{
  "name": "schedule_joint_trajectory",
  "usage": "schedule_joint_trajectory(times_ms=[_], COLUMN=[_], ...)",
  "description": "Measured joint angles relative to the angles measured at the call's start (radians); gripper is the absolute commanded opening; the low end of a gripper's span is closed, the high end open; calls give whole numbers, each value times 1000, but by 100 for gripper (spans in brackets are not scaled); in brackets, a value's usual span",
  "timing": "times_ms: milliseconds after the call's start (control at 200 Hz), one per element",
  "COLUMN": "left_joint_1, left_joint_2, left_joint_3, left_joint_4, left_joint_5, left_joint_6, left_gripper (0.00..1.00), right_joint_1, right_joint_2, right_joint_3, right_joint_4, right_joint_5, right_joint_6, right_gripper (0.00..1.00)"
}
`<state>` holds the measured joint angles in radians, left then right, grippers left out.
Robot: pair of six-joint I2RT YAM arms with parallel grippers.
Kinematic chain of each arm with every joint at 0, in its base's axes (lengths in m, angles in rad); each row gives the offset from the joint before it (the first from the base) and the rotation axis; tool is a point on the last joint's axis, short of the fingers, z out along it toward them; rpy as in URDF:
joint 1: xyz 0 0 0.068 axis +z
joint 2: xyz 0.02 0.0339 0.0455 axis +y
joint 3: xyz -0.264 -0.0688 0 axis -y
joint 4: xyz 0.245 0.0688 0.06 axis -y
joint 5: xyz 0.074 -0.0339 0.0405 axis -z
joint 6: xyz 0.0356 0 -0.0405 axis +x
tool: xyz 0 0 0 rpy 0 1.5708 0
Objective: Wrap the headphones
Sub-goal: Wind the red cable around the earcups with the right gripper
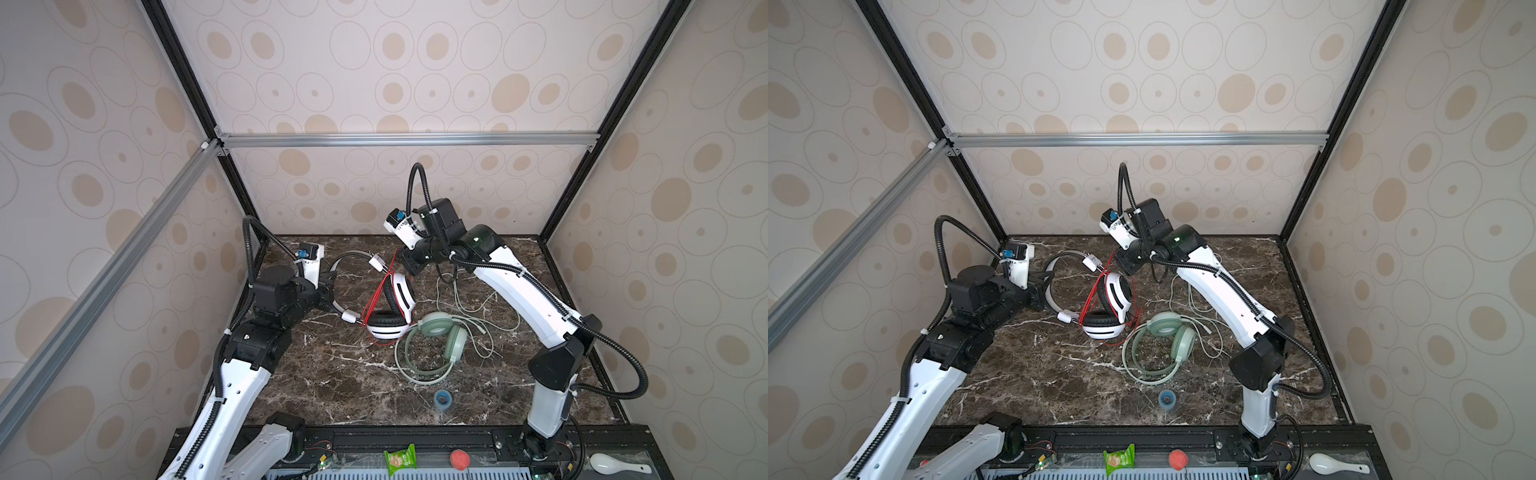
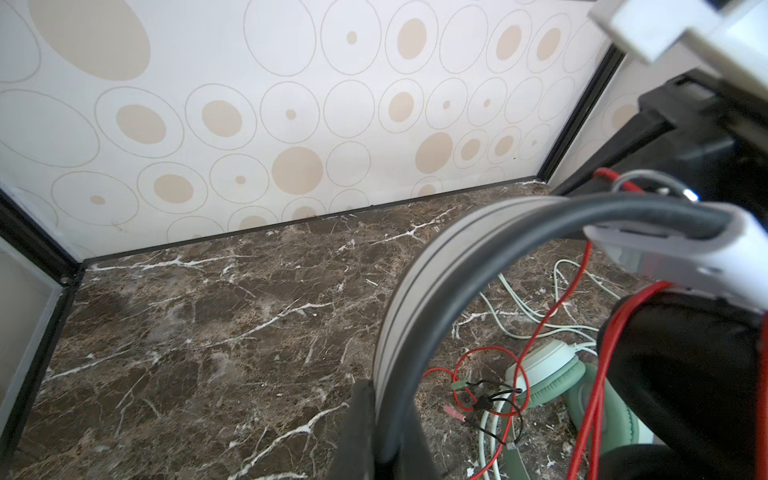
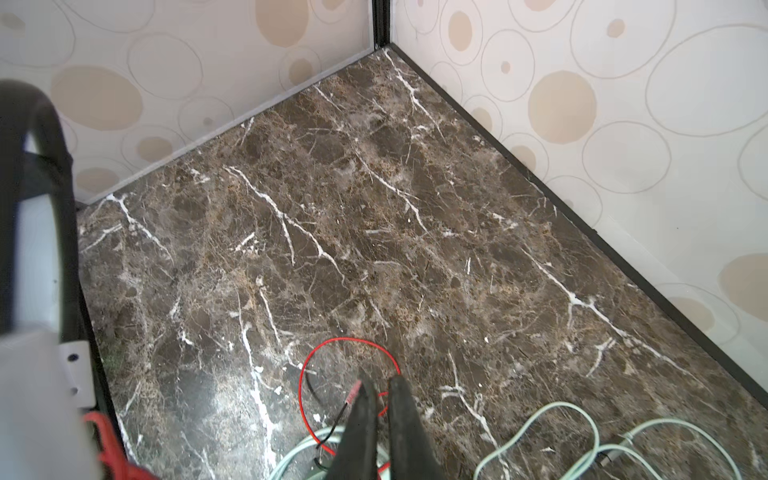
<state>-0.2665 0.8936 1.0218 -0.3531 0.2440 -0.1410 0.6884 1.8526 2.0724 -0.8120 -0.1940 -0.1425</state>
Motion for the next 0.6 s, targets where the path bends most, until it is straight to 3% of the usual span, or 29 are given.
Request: schedule_joint_trajectory(times_ms=[245, 600], left_joint_1=[0, 0], left_joint_2=[-2, 34], left_joint_3=[45, 141], left_joint_4=[24, 98], left_joint_5=[59, 135], left_joint_6=[-42, -124], left_gripper=[0, 0], right_joint_1=[-21, -46], right_joint_2=[-95, -172], right_joint_3=[-179, -423], right_joint_4=[206, 509], right_joint_5=[-87, -203], right_joint_6=[43, 186], right_gripper=[21, 24])
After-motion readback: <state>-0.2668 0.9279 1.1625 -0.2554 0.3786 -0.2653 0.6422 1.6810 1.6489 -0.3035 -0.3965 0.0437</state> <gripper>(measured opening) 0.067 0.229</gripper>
